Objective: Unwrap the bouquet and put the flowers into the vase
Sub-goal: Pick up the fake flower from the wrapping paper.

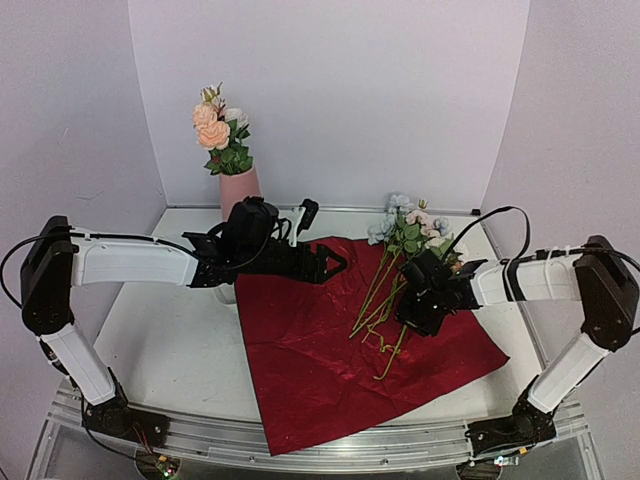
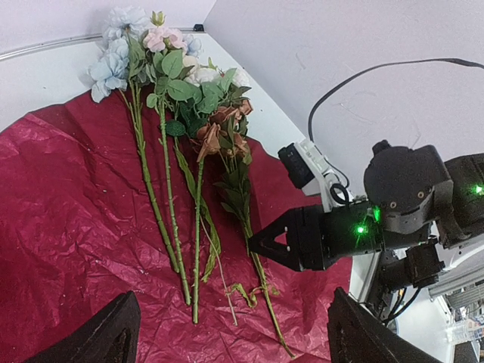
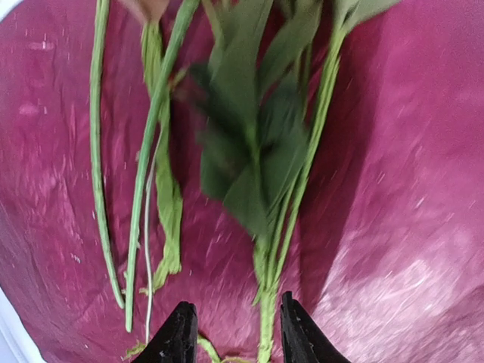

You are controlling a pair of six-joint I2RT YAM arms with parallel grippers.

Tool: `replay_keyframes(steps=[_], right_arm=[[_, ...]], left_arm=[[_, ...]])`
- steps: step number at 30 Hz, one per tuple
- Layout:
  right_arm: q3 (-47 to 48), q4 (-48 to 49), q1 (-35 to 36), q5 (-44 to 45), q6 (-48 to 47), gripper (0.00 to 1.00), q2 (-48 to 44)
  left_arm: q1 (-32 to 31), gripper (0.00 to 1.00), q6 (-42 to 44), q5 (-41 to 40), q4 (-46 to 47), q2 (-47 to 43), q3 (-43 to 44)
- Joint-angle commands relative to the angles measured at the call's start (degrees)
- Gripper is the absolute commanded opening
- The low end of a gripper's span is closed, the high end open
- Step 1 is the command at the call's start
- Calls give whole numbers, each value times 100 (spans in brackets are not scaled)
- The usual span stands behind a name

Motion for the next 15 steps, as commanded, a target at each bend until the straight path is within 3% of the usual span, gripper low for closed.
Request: replay_keyframes(steps=[1,12,15], right_arm=[[35,-444,177,215,499,31,263],[271,-616,293,235,614,21,807],[303,-645,293,245,646,3,771]], left_arm=[[-6,87,145,39,163,-97,163],[-4,87,163,-23,164,-177,71],[-4,87,163,-38,162,-184,57]])
